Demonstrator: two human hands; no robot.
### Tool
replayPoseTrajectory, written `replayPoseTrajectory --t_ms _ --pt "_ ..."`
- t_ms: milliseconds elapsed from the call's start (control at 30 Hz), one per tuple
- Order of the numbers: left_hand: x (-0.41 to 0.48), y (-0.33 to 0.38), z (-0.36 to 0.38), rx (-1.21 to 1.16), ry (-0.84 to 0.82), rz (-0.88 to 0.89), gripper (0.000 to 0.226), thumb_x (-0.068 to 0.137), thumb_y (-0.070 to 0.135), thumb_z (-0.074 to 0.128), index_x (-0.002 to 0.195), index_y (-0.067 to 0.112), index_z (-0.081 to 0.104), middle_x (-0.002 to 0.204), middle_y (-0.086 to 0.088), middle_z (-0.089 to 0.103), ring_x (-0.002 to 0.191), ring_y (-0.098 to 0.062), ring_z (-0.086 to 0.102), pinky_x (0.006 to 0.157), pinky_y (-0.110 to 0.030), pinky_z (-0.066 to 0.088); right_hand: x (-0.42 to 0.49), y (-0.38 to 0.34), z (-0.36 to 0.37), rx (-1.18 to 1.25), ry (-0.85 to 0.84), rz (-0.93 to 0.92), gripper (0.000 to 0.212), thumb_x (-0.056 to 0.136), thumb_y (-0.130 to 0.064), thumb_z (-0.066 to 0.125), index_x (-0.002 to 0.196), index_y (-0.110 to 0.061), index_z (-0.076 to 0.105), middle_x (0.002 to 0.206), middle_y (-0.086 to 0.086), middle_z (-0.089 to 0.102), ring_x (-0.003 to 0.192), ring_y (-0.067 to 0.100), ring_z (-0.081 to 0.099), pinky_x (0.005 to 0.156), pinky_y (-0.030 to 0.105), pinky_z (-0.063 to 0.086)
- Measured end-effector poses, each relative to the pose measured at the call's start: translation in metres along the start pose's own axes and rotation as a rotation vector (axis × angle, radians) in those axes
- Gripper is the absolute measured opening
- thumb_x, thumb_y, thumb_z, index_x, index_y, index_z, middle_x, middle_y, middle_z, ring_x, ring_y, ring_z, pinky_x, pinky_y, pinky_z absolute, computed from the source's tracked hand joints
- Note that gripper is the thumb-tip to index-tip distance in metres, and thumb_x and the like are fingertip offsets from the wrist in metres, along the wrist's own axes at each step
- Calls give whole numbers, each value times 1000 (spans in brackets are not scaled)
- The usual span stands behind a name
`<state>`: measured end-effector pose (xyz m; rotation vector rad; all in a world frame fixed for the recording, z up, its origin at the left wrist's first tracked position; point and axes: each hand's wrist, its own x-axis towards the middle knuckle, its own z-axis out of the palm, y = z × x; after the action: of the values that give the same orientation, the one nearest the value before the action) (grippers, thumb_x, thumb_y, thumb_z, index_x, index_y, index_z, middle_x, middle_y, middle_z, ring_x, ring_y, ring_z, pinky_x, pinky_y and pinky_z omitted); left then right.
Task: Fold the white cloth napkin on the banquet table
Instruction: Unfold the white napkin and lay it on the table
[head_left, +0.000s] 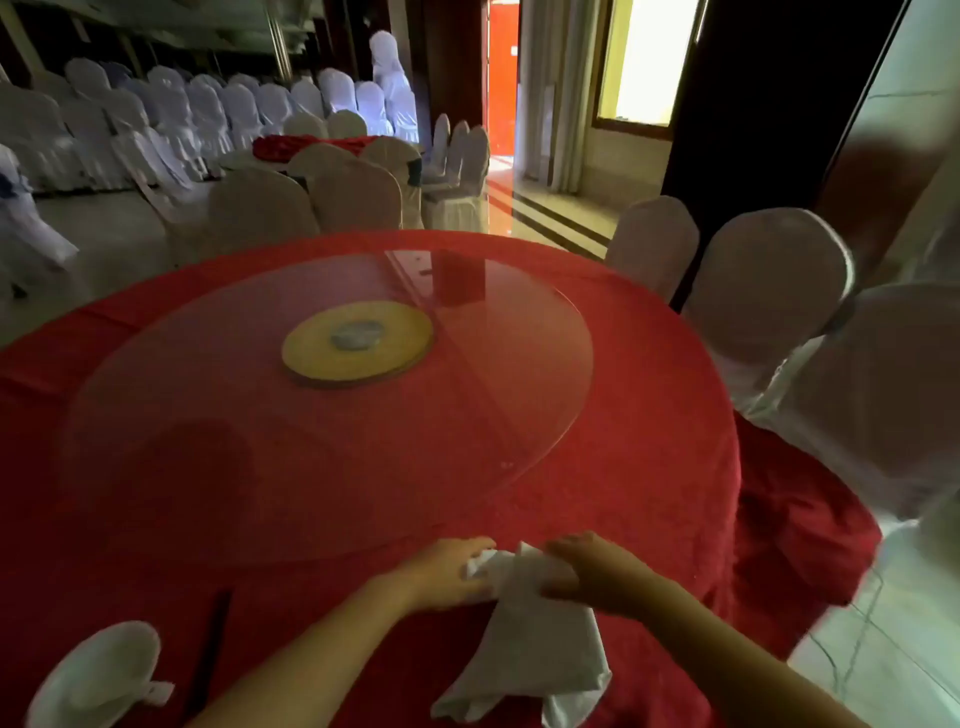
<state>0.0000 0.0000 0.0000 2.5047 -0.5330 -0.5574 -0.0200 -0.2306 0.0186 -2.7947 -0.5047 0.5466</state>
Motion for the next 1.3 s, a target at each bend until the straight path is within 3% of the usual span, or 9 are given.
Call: replayPoseTrajectory --t_ms 67,200,333,533,667,833,1000,1133,1300 --pt "0 4 32 -102 -85 13 68 82 30 61 142 26 29 146 -3 39 122 -5 42 89 -1 30 -3 -1 24 13 -36 59 57 85 -36 57 137 -22 36 138 5 47 123 24 47 100 37 41" --pt "-6 4 92 -141 -13 -66 68 81 21 57 142 27 28 153 1 24 139 -14 26 113 -28 27 -4 -7 72 149 71 167 42 85 -14 43 126 -21 51 126 6 56 114 25 55 93 35 44" --pt "-8 7 101 -348 148 -65 46 76 9 50 112 37 58 119 13 61 112 -7 56 96 -32 45 -3 -11 92 276 226 252 25 82 -17 45 96 -22 64 101 2 66 91 22 63 73 32 44" --pt "-11 8 91 -378 255 -153 24 86 10 47 100 27 55 95 2 69 89 -16 63 79 -36 50 5 -16 85 422 340 314 20 79 -18 49 85 -21 69 85 1 74 76 15 65 61 25 41" --pt "-11 16 64 -435 376 -124 7 91 18 51 95 19 57 79 4 65 77 -13 62 73 -31 48 14 -15 55 480 341 255 34 83 -19 55 55 -28 39 56 -12 50 56 9 49 46 18 29" --pt "-8 31 16 -437 597 -107 12 90 19 50 79 20 53 69 -1 61 68 -21 57 63 -34 41 19 -23 -1 696 437 248 11 80 -19 63 83 -21 52 80 -8 57 73 11 54 51 11 35" --pt "-17 50 -51 -631 766 -124 25 77 40 44 62 20 43 59 2 50 64 -19 48 62 -44 42 -3 -62 -85 745 438 -143 42 82 -28 67 119 -19 50 120 2 50 103 19 55 84 30 51" --pt "-27 65 -103 -706 845 -133 29 75 37 46 67 11 55 72 -10 64 73 -26 58 75 -49 48 -24 -90 -129 573 256 -316 47 75 -41 71 117 -36 52 133 -10 32 117 4 41 76 -2 40" --pt "-48 93 -156 -666 904 -155 32 67 36 46 61 5 52 67 -16 58 76 -28 55 69 -40 41 -26 -117 -165 317 718 -316 25 85 -17 64 108 -10 67 127 7 54 109 21 56 89 22 45"
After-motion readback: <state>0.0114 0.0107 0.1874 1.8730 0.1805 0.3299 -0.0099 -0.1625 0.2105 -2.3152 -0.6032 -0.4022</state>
